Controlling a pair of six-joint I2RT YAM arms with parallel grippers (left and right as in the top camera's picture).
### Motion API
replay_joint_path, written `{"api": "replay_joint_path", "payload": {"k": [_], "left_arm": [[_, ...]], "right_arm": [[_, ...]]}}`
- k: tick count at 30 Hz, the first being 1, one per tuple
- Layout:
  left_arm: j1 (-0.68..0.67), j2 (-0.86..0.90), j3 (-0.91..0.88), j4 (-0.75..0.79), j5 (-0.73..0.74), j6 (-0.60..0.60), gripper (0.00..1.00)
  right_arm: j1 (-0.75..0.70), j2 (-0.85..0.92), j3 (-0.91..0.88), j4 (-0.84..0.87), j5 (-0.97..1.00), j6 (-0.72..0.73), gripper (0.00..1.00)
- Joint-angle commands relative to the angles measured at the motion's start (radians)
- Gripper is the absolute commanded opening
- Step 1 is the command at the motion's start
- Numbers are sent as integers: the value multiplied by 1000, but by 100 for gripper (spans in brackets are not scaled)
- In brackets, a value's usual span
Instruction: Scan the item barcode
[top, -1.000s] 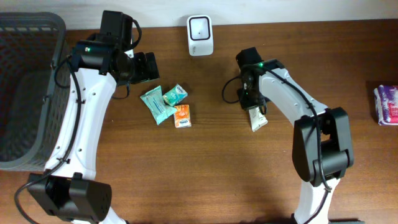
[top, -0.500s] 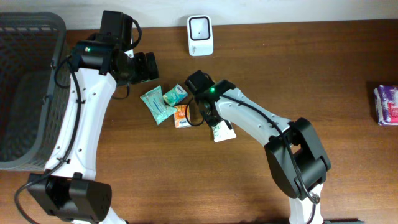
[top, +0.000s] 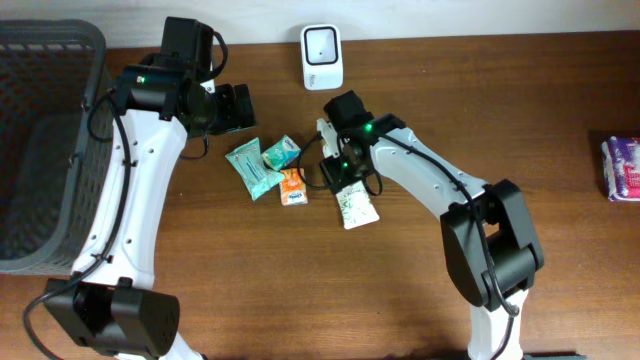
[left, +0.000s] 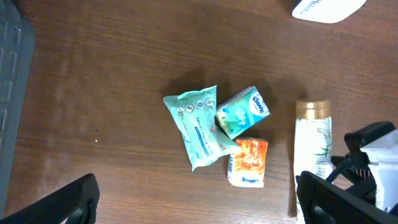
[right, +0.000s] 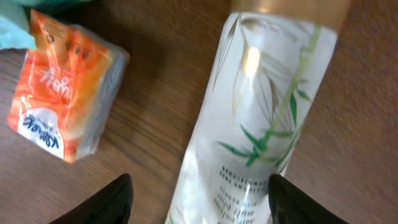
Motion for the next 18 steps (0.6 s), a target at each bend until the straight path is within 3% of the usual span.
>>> {"api": "replay_joint_path", "payload": {"k": [1, 4, 7, 13, 15, 18], "left_arm": [[2, 2, 4, 1, -7, 5, 99], [2, 2, 4, 1, -7, 5, 99], [2, 2, 4, 1, -7, 5, 99], [2, 2, 4, 1, -7, 5, 99], [2, 2, 4, 1, -7, 5, 99], [2, 2, 4, 1, -7, 5, 99]], "right_arm": [[3, 73, -9, 16, 27, -11, 63], [3, 99, -9, 21, 71, -6, 61], [5, 99, -9, 31, 71, 22, 4], [-33, 94, 176, 113, 102, 80, 4], [-66, 94, 280, 206, 134, 80, 4], [-101, 98, 294, 430, 131, 85, 4]]}}
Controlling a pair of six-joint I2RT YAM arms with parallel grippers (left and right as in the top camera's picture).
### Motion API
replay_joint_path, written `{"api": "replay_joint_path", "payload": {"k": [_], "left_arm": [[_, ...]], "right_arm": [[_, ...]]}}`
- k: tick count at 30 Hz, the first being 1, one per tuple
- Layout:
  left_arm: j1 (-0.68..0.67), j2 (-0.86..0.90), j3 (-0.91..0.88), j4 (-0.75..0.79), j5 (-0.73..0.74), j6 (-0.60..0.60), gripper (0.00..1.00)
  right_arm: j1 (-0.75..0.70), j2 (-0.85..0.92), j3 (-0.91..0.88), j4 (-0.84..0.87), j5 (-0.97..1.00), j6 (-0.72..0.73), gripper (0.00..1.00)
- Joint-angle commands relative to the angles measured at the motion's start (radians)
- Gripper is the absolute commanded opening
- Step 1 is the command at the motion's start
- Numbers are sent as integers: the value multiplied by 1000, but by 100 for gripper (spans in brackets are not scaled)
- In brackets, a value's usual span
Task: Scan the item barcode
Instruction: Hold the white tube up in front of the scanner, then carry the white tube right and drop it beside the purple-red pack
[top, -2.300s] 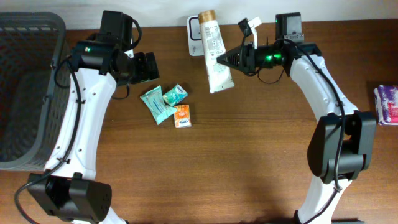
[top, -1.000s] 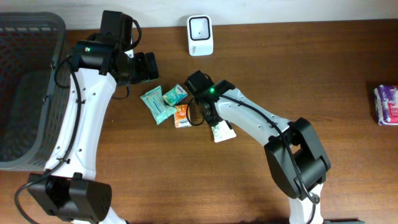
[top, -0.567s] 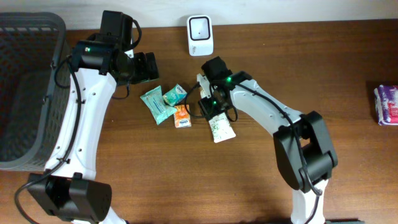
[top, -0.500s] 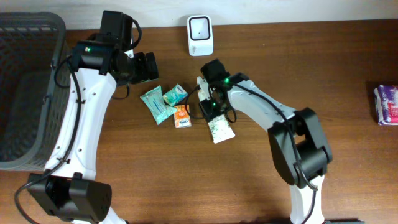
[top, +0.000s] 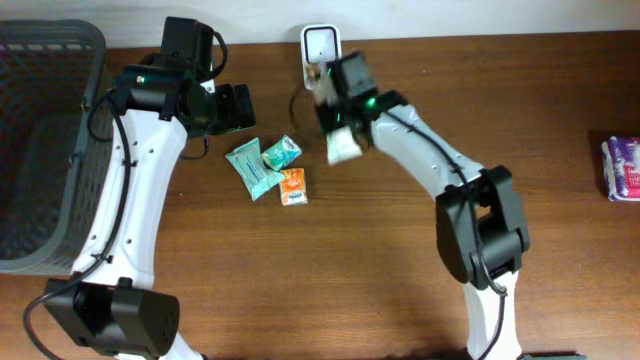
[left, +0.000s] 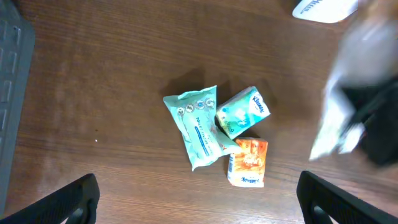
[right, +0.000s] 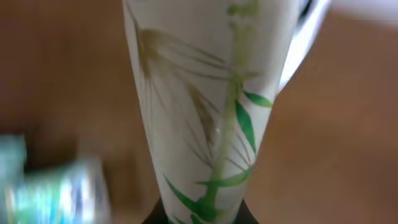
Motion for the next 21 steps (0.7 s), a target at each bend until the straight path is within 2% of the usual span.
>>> {"api": "replay_joint_path", "payload": {"k": [1, 4, 6, 8, 14, 21], "left_arm": [[2, 2, 4, 1, -7, 5, 99], [2, 2, 4, 1, -7, 5, 99], [2, 2, 4, 1, -7, 5, 99], [2, 2, 4, 1, -7, 5, 99], [2, 2, 4, 1, -7, 5, 99], [2, 2, 4, 1, -7, 5, 99]], "right_arm": [[-39, -10, 44, 172, 27, 45, 4], [-45, 11, 44, 348, 26, 196, 4], [-43, 19, 47, 462, 8, 246, 4], [-43, 27, 84, 510, -8, 309, 4], [-43, 178, 188, 456, -34, 416, 4], [-44, 209, 189, 367, -49, 415, 4]]}}
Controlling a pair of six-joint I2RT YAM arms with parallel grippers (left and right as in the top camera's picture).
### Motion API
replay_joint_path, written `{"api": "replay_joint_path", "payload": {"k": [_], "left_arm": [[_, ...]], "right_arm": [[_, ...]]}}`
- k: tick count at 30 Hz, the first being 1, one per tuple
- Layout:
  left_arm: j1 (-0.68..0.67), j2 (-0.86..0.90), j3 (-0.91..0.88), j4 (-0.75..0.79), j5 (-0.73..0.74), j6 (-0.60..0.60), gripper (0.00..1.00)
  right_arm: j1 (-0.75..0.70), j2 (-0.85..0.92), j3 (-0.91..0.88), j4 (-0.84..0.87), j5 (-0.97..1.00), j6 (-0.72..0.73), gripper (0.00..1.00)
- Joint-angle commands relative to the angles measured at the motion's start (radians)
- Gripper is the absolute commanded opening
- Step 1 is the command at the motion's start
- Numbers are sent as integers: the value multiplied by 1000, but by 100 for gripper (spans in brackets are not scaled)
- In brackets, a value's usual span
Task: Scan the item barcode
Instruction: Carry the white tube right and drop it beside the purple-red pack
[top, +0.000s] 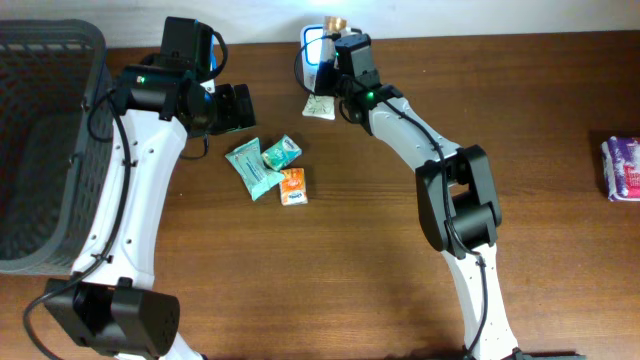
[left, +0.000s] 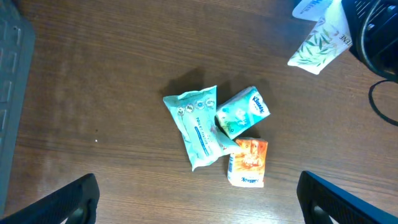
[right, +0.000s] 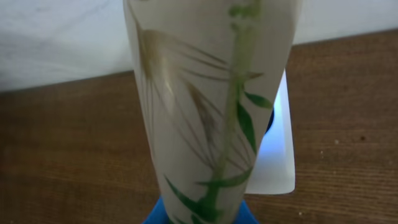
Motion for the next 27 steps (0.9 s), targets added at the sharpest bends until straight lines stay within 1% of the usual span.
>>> {"api": "replay_joint_path", "payload": {"k": [1, 5, 8, 12, 13, 14, 17, 20, 21, 22, 24, 26, 27], "left_arm": [[2, 2, 4, 1, -7, 5, 99], [2, 2, 4, 1, -7, 5, 99], [2, 2, 4, 1, -7, 5, 99], [2, 2, 4, 1, -7, 5, 99], [2, 2, 4, 1, -7, 5, 99], [2, 2, 4, 1, -7, 5, 99], [2, 2, 4, 1, -7, 5, 99], [2, 2, 4, 1, -7, 5, 99], [2, 2, 4, 1, -7, 5, 99], [2, 2, 4, 1, -7, 5, 99], [2, 2, 4, 1, -7, 5, 99], [2, 2, 4, 1, -7, 5, 99], [2, 2, 4, 1, -7, 5, 99]], "right_arm": [[6, -44, 30, 26, -20, 12, 4], [3, -44, 35, 26, -20, 12, 4], [-1, -44, 83, 4, -20, 12, 4], [-34, -89, 200, -186, 19, 12, 4], [-60, -123, 239, -290, 77, 12, 4], [-97, -165, 274, -416, 152, 12, 4], [-193, -234, 313, -652, 286, 13, 4], [-342, -261, 313, -868, 370, 26, 4], [-417, -260, 312, -959, 378, 72, 4], [-520, -251, 312, -1077, 378, 166, 4], [-613, -244, 311, -1170, 378, 269, 4], [-747, -239, 292, -1271, 378, 400, 4], [-795, -239, 282, -1292, 378, 420, 4]]}}
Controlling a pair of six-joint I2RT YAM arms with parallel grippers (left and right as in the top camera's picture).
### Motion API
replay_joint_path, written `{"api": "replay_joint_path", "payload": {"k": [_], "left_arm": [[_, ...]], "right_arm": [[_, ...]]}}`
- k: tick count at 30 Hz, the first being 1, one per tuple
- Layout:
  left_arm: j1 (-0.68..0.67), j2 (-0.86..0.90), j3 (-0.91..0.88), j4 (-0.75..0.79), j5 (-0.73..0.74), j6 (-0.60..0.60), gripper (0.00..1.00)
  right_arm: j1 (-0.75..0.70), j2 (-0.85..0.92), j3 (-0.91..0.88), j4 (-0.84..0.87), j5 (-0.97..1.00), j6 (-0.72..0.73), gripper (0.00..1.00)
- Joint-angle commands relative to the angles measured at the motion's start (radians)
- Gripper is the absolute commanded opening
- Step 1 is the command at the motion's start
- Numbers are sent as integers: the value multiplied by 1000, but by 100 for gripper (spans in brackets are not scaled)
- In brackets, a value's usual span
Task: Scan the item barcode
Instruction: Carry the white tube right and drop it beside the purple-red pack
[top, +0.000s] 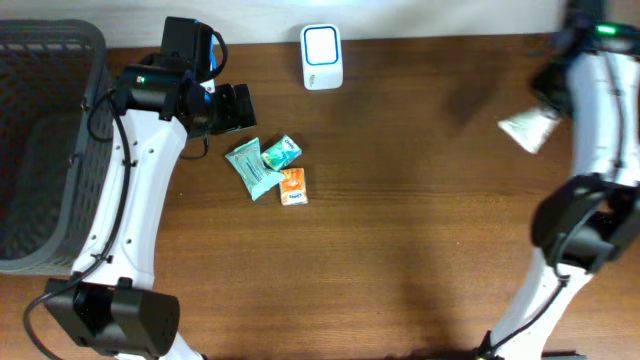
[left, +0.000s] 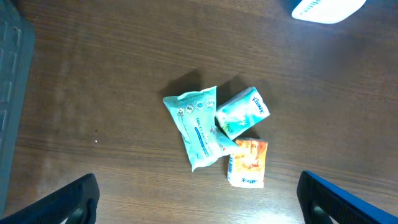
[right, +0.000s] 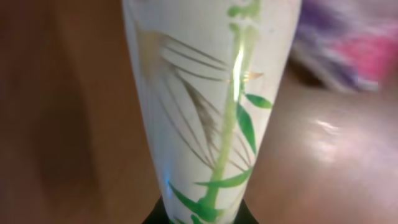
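Note:
The white tube with green leaf print (right: 211, 106) fills the right wrist view, and my right gripper (right: 202, 218) is shut on its lower end. Overhead, the tube (top: 528, 128) hangs blurred above the table's far right, below my right gripper (top: 552, 92). The white barcode scanner (top: 322, 43) stands at the back centre, far to the tube's left. My left gripper (top: 236, 108) hovers open left of the scanner; its dark fingers (left: 68, 202) frame an empty gap over the packets.
Three small packets lie together: a teal wipes pack (left: 194, 127), a teal tissue pack (left: 244, 112) and an orange pack (left: 249, 162). A grey basket (top: 40, 150) takes up the left side. A blurred pink and purple pack (right: 351, 50) lies beyond the tube.
My right gripper, still shut on the tube, has moved from in front of the scanner at the back centre to the table's far right. The left arm and the packets have not moved.
The tube lay on the table right of the orange pack, my right gripper open around it. Then the gripper was shut on it, lifted toward the scanner, then holding it before the scanner's face. Now the tube is held at the far right.

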Motion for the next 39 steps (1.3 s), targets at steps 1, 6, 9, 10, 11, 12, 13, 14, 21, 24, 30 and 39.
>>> {"api": "replay_joint_path", "payload": {"k": [1, 6, 9, 10, 11, 12, 13, 14, 21, 24, 30, 39], "left_arm": [[2, 2, 4, 0, -7, 5, 99], [2, 2, 4, 0, -7, 5, 99], [2, 2, 4, 0, -7, 5, 99], [2, 2, 4, 0, -7, 5, 99], [2, 2, 4, 0, -7, 5, 99], [2, 2, 4, -1, -7, 5, 99], [2, 2, 4, -1, -7, 5, 99], [2, 2, 4, -1, -7, 5, 99], [2, 2, 4, -1, -7, 5, 99], [2, 2, 4, -1, -7, 5, 99], [2, 2, 4, -1, -7, 5, 99], [2, 2, 4, 0, -7, 5, 99]], "right_arm": [[-179, -13, -32, -63, 35, 176, 4], [-386, -11, -170, -38, 36, 175, 4], [-459, -11, -281, 66, 40, 167, 4], [-472, -11, -310, 97, 38, 167, 4], [-487, -11, -342, 137, 32, 141, 4], [-493, -10, -372, 183, 24, 113, 4], [-494, -9, -401, 233, -1, 69, 4], [-494, -7, -423, 281, -50, 20, 4], [-447, -6, -454, 426, -283, -134, 4], [-393, -6, -454, 454, -282, -261, 14], [-385, -15, -412, 414, -274, -247, 24], [-369, -241, -270, 277, -349, -237, 54]]}}
